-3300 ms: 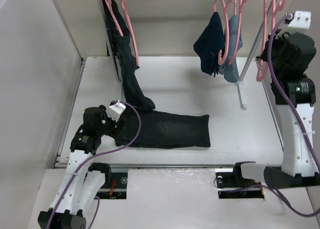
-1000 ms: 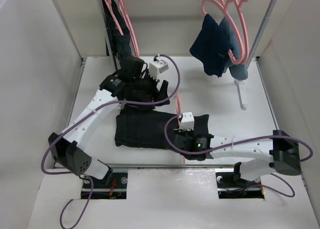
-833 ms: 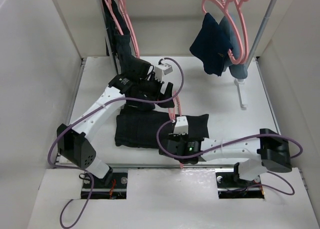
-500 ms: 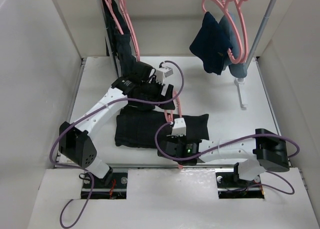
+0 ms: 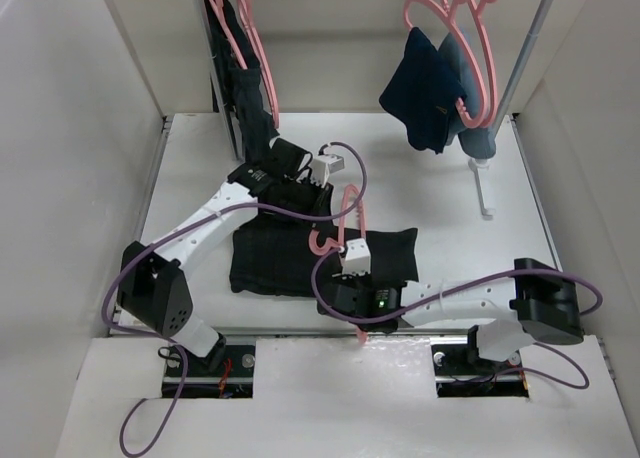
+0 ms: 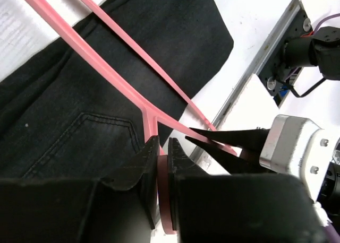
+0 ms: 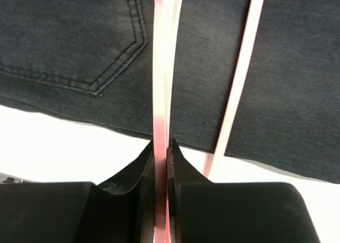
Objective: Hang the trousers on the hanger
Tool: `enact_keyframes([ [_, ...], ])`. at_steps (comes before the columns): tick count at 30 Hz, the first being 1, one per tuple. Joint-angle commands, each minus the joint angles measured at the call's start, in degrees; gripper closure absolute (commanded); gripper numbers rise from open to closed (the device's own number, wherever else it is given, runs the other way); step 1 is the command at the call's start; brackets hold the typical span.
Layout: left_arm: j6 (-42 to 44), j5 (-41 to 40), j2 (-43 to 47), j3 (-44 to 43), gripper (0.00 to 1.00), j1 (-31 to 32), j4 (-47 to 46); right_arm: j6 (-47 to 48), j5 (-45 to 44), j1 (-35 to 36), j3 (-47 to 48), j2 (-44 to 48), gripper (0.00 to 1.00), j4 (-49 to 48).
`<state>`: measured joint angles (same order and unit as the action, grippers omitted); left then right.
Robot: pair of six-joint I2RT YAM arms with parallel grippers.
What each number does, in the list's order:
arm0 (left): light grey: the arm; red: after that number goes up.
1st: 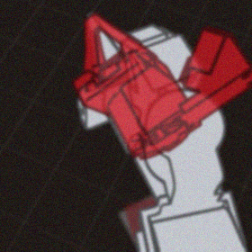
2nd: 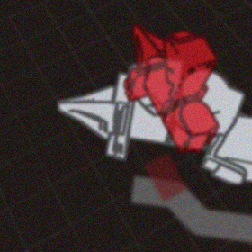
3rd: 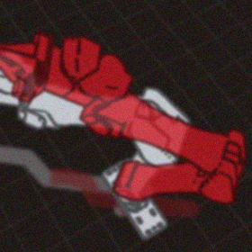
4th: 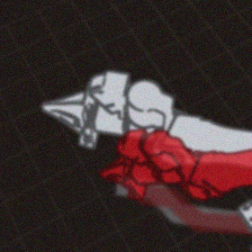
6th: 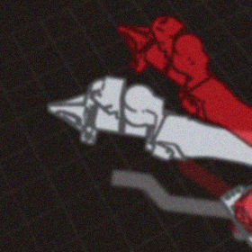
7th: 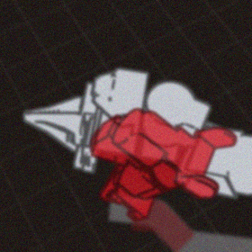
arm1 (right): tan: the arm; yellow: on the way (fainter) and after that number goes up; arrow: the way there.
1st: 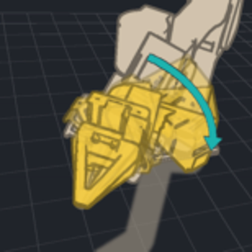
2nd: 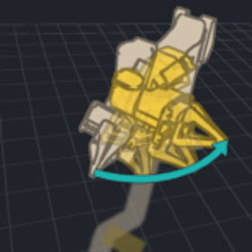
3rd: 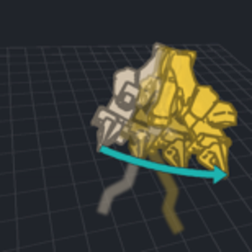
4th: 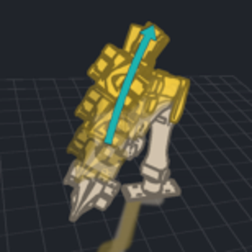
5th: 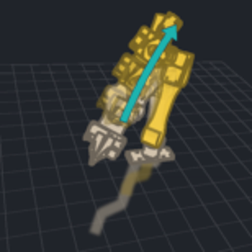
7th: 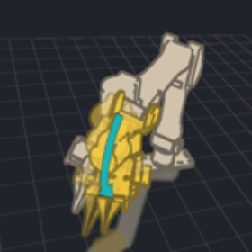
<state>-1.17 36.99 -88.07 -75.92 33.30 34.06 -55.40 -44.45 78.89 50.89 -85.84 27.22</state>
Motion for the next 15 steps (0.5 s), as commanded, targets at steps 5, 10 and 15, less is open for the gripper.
enact_keyframes([
  [5, -0.23, -5.78, 2.91, 1.56, 1.00, 0.45, 3.02, -0.94, 0.77, 0.47, 3.76, 4.97, 0.05, 4.84],
  [10, -1.38, -10.44, 5.45, 3.76, 1.00, -0.16, 3.03, 3.79, 2.68, -2.24, 5.27, 19.44, 0.00, 9.61],
  [15, -3.13, -14.04, 7.29, 2.89, 1.00, -2.44, 4.16, 5.03, 19.51, -19.51, -1.39, 30.37, 0.00, 9.08],
])
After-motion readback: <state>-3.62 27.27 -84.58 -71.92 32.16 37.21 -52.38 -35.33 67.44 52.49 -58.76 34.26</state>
